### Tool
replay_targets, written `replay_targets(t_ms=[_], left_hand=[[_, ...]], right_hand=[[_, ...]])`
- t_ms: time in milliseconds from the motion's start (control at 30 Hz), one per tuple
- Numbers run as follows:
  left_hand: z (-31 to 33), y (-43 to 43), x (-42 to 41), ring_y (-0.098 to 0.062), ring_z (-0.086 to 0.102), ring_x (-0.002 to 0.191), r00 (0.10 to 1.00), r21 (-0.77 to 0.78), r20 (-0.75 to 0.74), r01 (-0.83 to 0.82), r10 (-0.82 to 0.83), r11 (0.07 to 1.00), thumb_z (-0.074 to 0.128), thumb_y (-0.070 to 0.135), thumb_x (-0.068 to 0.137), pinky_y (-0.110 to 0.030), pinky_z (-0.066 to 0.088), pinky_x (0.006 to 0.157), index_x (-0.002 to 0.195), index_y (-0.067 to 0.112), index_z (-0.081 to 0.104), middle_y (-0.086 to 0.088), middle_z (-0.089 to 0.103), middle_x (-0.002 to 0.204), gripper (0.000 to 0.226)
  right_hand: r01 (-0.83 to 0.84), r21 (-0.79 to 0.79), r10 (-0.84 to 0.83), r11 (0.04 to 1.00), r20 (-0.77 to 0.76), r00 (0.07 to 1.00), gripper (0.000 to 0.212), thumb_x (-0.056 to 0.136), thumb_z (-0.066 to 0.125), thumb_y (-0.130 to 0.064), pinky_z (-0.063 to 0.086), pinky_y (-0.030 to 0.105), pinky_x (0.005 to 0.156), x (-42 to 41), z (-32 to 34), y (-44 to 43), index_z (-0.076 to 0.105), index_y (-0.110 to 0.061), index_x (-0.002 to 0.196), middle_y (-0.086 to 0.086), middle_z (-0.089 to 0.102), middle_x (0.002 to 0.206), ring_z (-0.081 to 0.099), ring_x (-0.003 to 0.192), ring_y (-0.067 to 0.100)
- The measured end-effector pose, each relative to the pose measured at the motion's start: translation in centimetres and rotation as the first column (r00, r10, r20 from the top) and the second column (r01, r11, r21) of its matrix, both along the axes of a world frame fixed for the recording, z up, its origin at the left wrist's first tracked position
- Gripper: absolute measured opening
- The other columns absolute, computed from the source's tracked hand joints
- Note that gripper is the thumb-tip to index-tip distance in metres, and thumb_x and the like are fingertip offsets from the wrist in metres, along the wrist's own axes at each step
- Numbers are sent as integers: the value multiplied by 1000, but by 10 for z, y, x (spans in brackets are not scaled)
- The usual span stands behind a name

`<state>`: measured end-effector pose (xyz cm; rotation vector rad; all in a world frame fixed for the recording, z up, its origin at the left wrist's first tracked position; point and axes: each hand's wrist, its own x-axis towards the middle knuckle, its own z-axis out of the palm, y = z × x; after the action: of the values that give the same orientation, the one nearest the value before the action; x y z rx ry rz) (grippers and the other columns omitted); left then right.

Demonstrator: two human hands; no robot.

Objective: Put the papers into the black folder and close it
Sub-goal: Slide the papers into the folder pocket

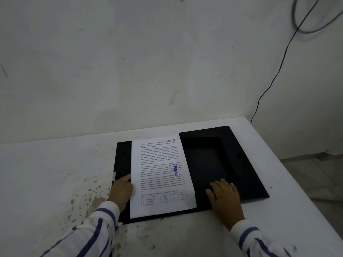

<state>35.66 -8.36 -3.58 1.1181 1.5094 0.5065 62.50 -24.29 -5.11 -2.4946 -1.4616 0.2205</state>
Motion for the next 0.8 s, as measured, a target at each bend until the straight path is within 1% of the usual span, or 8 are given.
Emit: replay_targets(t_ms=[133, 233, 333, 433, 567, 633, 700, 800], left_hand=[[-2, -3, -1, -28, 60, 98, 1000, -6, 4, -14, 14, 1000, 32, -12, 88, -31, 50, 82, 134, 11, 55, -13, 66, 116, 57], [-1, -8, -2, -28, 60, 100, 1000, -1, -20, -8, 8, 1000, 32, -11, 89, -29, 50, 79, 134, 12, 56, -15, 65, 122, 56], [-2, -9, 1, -26, 61, 99, 1000, -9, 4, -14, 14, 1000, 32, -12, 89, -32, 49, 90, 134, 13, 56, -14, 67, 119, 57], [-3, -6, 10, -23, 62, 92, 1000, -21, 11, -14, 14, 1000, 32, -11, 90, -29, 50, 80, 132, 14, 57, -10, 67, 108, 56], [-3, -5, 26, -30, 65, 102, 998, -64, 55, 35, -32, 997, 33, -10, 90, -33, 53, 82, 133, 13, 58, -14, 69, 114, 55], [-2, -6, 37, -31, 65, 103, 996, -72, 68, 57, -52, 996, 33, -10, 89, -35, 54, 84, 132, 13, 59, -15, 69, 115, 55], [-3, -8, 49, -31, 66, 102, 995, -69, 73, 76, -70, 995, 35, -11, 88, -36, 55, 84, 131, 13, 60, -14, 70, 113, 55], [-2, -11, 69, -26, 68, 94, 992, -68, 83, 106, -100, 992, 36, -10, 87, -33, 57, 77, 129, 15, 60, -10, 71, 108, 55]], right_hand=[[15, 8, -15, 1000, -1, 1000, 74, 91, 7, -58, 42, 51, 97, 1, 0, -1, 66, -14, 103, 7, 71, 103, 61, 109, 30], [22, -11, -22, 1000, -19, 1000, 72, 92, 8, -56, 44, 51, 96, 0, 0, 0, 66, -14, 101, 7, 72, 101, 63, 106, 29], [20, -15, -20, 1000, -14, 1000, 66, 92, 14, -54, 43, 50, 96, 0, -1, -1, 66, -14, 101, 7, 72, 101, 63, 107, 29], [23, -12, -23, 1000, -23, 999, 69, 92, 10, -55, 44, 50, 96, 1, -3, -1, 66, -15, 100, 6, 72, 100, 63, 106, 28], [-3, 20, 3, 1000, 10, 1000, 53, 87, 27, -46, 41, 50, 98, 1, -6, -1, 66, -14, 101, 8, 72, 103, 62, 108, 29], [-5, 30, 4, 1000, 8, 1000, 55, 88, 25, -49, 40, 50, 99, 1, -6, -2, 66, -14, 102, 8, 71, 104, 61, 109, 29], [-8, 42, 9, 999, -10, 1000, 66, 92, 14, -55, 40, 50, 99, 1, -4, -2, 66, -15, 102, 8, 71, 104, 61, 109, 30], [-22, 46, 24, 999, -48, 999, 75, 91, 3, -57, 39, 51, 99, 2, -1, -4, 65, -15, 102, 8, 70, 105, 61, 110, 30]])
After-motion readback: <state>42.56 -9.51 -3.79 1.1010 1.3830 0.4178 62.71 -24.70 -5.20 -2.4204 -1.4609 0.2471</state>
